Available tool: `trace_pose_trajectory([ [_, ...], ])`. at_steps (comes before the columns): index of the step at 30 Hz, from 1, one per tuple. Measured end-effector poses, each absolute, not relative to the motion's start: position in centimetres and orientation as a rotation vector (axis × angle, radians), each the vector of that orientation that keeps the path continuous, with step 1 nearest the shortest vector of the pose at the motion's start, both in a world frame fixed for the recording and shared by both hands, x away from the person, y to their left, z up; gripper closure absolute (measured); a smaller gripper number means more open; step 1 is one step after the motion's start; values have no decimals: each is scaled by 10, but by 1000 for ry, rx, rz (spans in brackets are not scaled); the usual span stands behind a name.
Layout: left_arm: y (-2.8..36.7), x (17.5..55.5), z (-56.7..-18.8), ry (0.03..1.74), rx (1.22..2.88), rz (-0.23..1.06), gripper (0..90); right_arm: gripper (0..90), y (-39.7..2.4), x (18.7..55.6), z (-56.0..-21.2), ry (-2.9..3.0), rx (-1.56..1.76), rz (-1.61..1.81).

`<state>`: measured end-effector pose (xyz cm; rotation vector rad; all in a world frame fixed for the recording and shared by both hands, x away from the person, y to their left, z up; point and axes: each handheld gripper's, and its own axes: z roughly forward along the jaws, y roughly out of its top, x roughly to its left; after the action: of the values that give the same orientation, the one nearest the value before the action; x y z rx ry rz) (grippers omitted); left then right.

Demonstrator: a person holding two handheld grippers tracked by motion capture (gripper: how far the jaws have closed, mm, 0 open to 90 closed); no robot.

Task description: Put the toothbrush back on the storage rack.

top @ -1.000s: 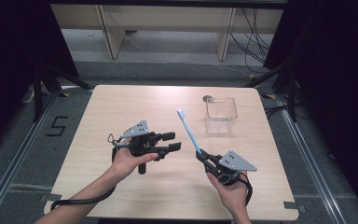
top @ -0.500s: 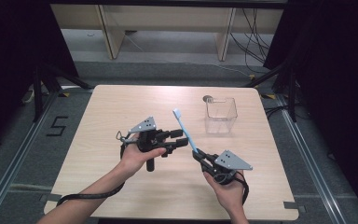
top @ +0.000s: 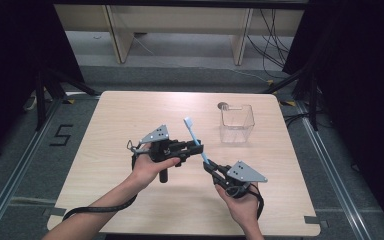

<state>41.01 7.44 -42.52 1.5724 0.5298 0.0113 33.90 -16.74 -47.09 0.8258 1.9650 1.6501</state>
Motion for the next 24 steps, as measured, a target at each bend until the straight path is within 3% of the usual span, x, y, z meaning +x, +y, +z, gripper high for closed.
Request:
trace_pose_trajectory([
  [16,69,401,-418,427,1597,38,799,818,-157,341,-471,2002,801,1616],
  [24,70,401,-416,412,1625,112,801,625,-158,342,-470,1995,835,1611],
])
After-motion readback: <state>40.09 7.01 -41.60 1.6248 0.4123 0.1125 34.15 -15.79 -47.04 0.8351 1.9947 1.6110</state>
